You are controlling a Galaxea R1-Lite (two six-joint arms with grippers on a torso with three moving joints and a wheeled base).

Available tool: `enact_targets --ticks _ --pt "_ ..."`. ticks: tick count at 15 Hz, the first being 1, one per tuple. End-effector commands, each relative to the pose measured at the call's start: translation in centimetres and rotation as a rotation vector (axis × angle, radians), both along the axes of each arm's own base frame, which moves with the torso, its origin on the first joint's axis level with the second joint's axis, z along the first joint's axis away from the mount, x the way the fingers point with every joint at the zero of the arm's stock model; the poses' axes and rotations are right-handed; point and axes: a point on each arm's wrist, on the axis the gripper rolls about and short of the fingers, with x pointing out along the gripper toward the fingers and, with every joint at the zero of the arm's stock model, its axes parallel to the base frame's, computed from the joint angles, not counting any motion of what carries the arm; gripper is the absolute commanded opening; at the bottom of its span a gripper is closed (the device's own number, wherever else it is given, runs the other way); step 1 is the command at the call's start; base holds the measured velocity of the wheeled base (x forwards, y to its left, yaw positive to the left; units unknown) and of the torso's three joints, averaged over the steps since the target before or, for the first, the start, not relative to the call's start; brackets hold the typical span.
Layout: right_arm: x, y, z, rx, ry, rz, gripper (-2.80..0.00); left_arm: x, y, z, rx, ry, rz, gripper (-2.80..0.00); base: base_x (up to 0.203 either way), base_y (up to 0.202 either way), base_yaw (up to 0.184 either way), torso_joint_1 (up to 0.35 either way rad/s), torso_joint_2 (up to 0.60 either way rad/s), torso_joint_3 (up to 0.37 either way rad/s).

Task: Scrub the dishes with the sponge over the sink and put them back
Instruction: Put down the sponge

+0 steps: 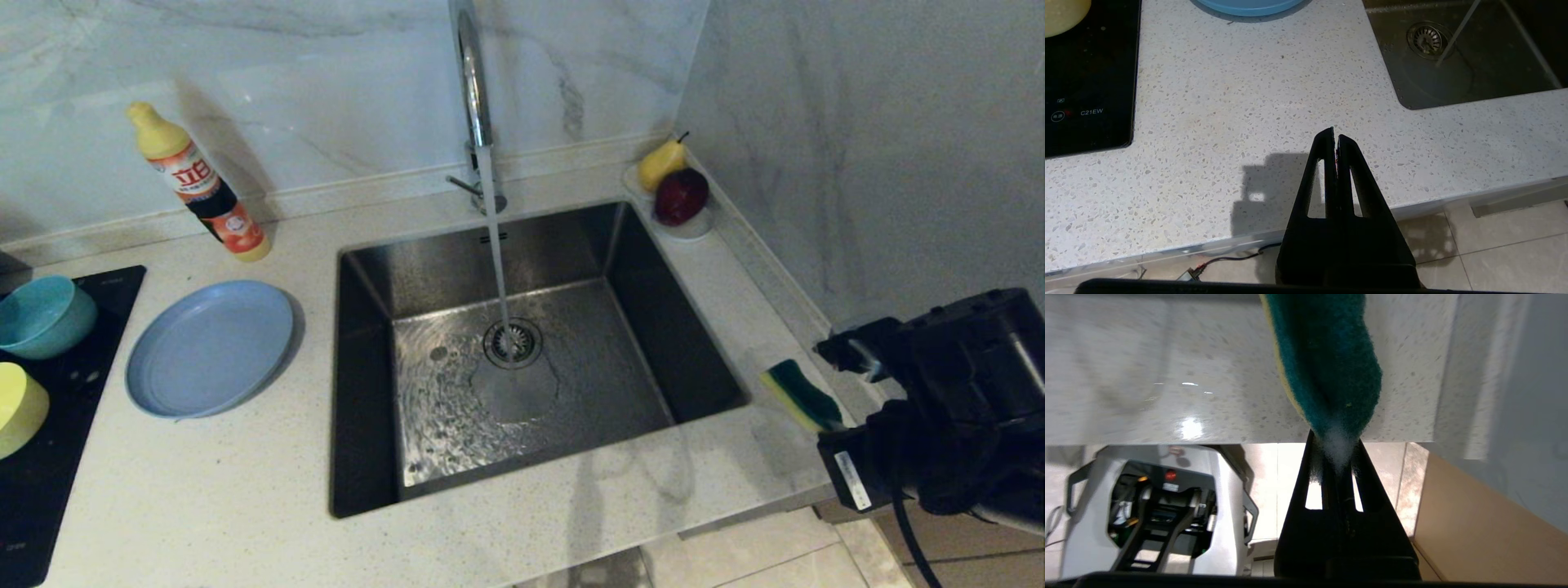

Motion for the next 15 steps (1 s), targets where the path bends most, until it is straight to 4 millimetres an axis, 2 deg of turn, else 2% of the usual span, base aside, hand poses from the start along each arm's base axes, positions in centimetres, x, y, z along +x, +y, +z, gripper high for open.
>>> enact_targets --ticks 1,7,12,15 --pt "1.2 0.1 -2.1 -0.039 0.056 -0.030 -2.80 0.0 0.0 0.0 0.000 0.004 0.001 -2.80 0.000 0.000 0.000 0.000 0.00 0.000" --pt "4.2 -0.6 -4.1 -0.050 0.082 -0.115 -2.80 0.0 0.0 0.0 0.000 0.004 0.000 -2.80 0.000 0.000 0.000 0.000 0.00 0.000" --pt "6.5 -0.9 -4.9 -0.031 0.046 -0.158 -2.80 0.0 0.0 0.0 0.000 0.004 0.001 -2.80 0.000 0.000 0.000 0.000 0.00 0.000" --pt "7.5 -1.0 -4.1 -0.011 0.012 -0.169 -2.80 0.0 0.0 0.0 0.000 0.004 0.000 -2.80 0.000 0.000 0.000 0.000 0.00 0.000"
